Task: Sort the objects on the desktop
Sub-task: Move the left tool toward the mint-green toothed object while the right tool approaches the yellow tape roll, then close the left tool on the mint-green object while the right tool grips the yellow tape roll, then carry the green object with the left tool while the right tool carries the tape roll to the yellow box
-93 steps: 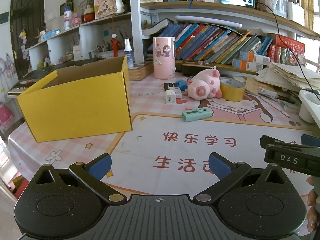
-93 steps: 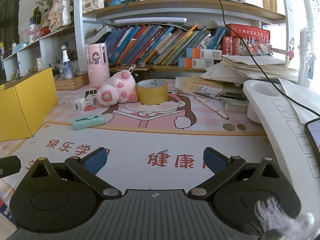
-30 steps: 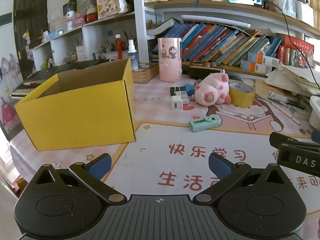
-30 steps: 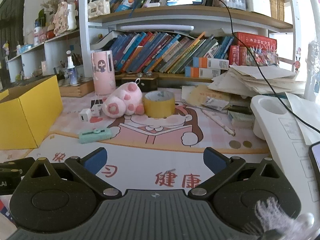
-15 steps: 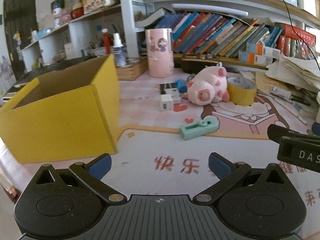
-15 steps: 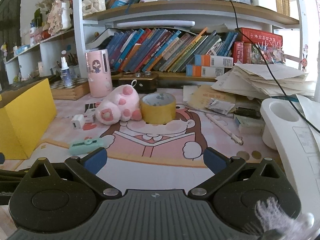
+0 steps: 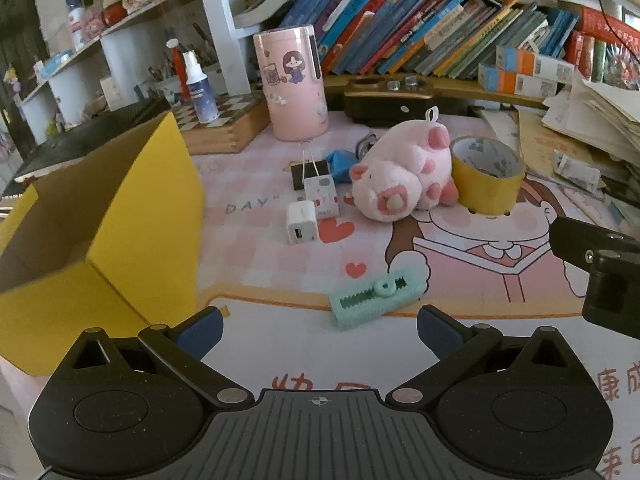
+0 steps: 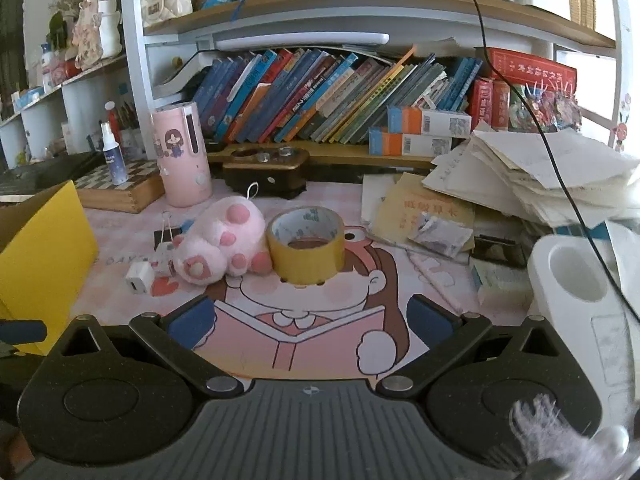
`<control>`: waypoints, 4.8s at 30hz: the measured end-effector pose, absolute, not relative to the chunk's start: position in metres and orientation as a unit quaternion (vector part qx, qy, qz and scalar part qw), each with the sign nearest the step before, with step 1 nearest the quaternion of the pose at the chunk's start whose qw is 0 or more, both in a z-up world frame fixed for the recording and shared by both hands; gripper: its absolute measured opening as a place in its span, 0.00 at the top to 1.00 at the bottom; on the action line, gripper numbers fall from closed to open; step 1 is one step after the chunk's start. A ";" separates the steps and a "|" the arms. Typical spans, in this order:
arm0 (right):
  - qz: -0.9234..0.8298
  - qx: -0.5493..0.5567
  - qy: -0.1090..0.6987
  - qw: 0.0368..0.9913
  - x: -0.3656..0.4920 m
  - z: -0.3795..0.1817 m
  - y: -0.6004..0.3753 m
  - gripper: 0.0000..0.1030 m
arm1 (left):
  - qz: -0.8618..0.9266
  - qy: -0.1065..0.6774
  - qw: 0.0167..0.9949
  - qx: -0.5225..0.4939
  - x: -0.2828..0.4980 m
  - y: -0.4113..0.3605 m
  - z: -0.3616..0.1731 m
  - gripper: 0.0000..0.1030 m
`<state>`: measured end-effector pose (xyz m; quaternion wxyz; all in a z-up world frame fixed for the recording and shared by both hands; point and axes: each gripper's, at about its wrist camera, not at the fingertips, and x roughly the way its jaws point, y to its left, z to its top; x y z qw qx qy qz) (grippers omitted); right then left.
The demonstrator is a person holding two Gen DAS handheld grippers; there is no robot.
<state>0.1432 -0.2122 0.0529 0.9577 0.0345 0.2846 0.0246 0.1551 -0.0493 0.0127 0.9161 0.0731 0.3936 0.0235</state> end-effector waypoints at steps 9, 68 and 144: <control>0.013 0.046 0.303 0.952 0.162 0.077 -0.224 0.00 | 0.027 0.419 0.906 0.044 0.168 -0.044 0.043 0.00; 0.087 -0.008 0.346 0.934 0.226 0.059 -0.244 0.00 | 0.065 0.451 0.888 0.057 0.182 -0.075 -0.007 0.08; 0.066 0.001 0.340 0.938 0.148 0.115 -0.177 0.23 | -0.055 0.340 0.939 -0.013 0.119 0.007 0.104 0.32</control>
